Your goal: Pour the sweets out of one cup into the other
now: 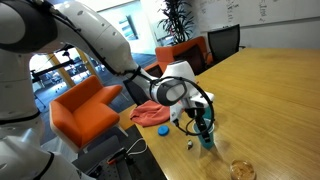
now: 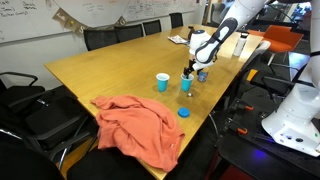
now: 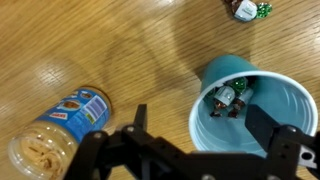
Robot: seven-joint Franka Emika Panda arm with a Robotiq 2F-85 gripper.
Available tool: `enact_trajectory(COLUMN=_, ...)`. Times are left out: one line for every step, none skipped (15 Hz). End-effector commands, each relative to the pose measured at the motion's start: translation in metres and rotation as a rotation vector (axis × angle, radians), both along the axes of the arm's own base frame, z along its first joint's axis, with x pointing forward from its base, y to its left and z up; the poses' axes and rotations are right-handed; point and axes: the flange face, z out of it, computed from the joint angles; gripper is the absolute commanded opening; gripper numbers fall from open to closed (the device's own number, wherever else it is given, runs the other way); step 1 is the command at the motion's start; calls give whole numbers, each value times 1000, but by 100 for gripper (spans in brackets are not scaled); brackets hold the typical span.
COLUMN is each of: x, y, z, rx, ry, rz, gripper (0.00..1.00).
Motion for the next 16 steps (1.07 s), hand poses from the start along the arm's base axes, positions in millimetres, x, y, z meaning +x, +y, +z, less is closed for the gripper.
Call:
enact_trajectory(x=5, y=3, z=-7, rx=-3, ry=-36, rz=15, gripper=74)
enact_trajectory(x=5, y=5, z=-8, rx=-1, ry=-42, rz=17, gripper=66)
enact_trajectory(x=6, y=5, z=-10, rx=1, ry=-46, rz=16, gripper=59)
enact_trajectory(x=6, y=6, z=-10, rx=1, ry=-50, rz=14, gripper=49)
enact_trajectory(x=6, y=6, z=-11, rx=2, ry=-53, rz=12, gripper=42)
enact_trajectory(x=6, y=6, z=-11, rx=1, ry=-57, rz=10, gripper=34)
enact_trajectory(x=6, y=6, z=-11, rx=0, ry=-59, rz=8, gripper=27)
enact_trajectory(x=6, y=6, z=-11, rx=-2, ry=-59, rz=6, gripper=19)
enact_trajectory(x=6, y=6, z=-11, rx=-4, ry=-59, rz=6, gripper=12)
enact_trajectory(x=6, y=6, z=-11, rx=-7, ry=-58, rz=6, gripper=4)
enact_trajectory(x=5, y=6, z=-10, rx=-8, ry=-59, rz=6, gripper=1)
enact_trajectory(x=5, y=7, z=-7, rx=-9, ry=-61, rz=4, gripper=0)
enact_trajectory(x=5, y=8, z=-1, rx=-9, ry=-69, rz=2, gripper=0)
enact_trajectory(x=6, y=8, z=5, rx=-13, ry=-76, rz=-3, gripper=1)
enact_trajectory(x=6, y=9, z=13, rx=-16, ry=-85, rz=-3, gripper=1)
enact_trajectory(x=7, y=10, z=21, rx=-18, ry=-94, rz=-2, gripper=1)
